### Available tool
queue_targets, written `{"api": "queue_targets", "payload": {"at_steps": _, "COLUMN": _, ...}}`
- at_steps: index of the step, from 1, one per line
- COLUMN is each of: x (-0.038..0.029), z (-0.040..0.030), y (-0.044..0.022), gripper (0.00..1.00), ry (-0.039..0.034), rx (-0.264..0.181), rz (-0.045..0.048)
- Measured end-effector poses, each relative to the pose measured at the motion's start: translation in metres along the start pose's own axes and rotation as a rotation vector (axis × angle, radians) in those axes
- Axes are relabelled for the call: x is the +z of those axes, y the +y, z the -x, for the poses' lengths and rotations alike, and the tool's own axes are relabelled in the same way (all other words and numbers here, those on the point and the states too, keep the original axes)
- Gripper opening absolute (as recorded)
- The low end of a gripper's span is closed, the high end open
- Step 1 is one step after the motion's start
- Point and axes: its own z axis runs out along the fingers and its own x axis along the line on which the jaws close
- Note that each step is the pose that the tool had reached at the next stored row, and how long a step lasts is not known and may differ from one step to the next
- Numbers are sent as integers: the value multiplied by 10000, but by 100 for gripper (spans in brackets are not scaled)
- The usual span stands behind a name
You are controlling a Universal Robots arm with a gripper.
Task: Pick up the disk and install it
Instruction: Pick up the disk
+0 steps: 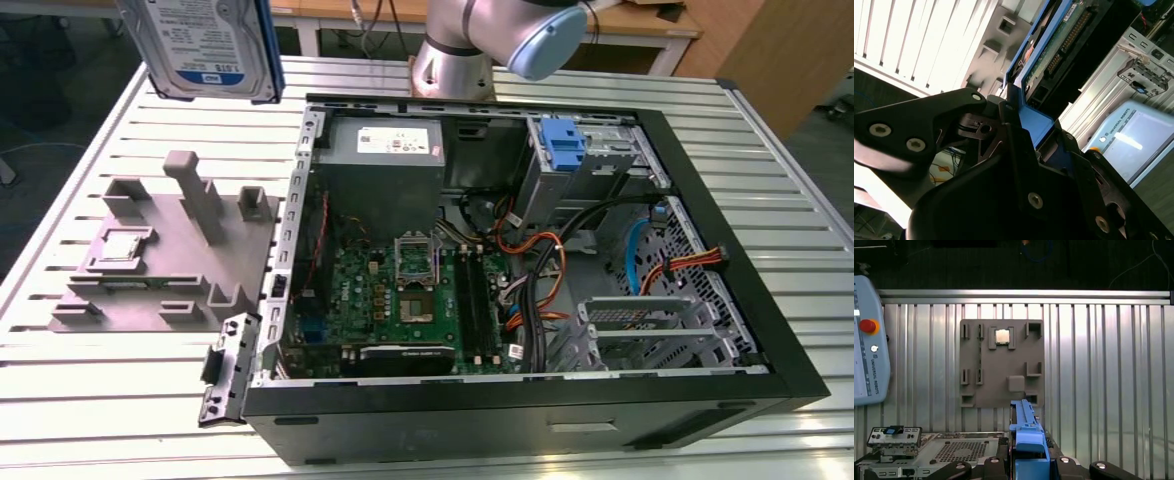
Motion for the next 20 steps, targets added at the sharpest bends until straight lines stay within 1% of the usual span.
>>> {"api": "queue_targets", "payload": {"at_steps": 5, "x": 0, "z": 1, "y": -54, "gripper": 36, "ry": 0, "rx": 0, "rz": 0}}
{"api": "queue_targets", "payload": {"at_steps": 13, "x": 0, "z": -5, "y": -73, "gripper": 36, "ry": 0, "rx": -1, "rz": 1}}
{"api": "queue_targets", "payload": {"at_steps": 15, "x": 0, "z": -27, "y": -73, "gripper": 36, "ry": 0, "rx": 0, "rz": 0}}
{"api": "queue_targets", "payload": {"at_steps": 18, "x": -1, "z": -83, "y": -74, "gripper": 36, "ry": 0, "rx": 0, "rz": 0}}
{"api": "queue_targets", "payload": {"at_steps": 20, "x": 0, "z": -96, "y": -82, "gripper": 36, "ry": 0, "rx": 0, "rz": -1}}
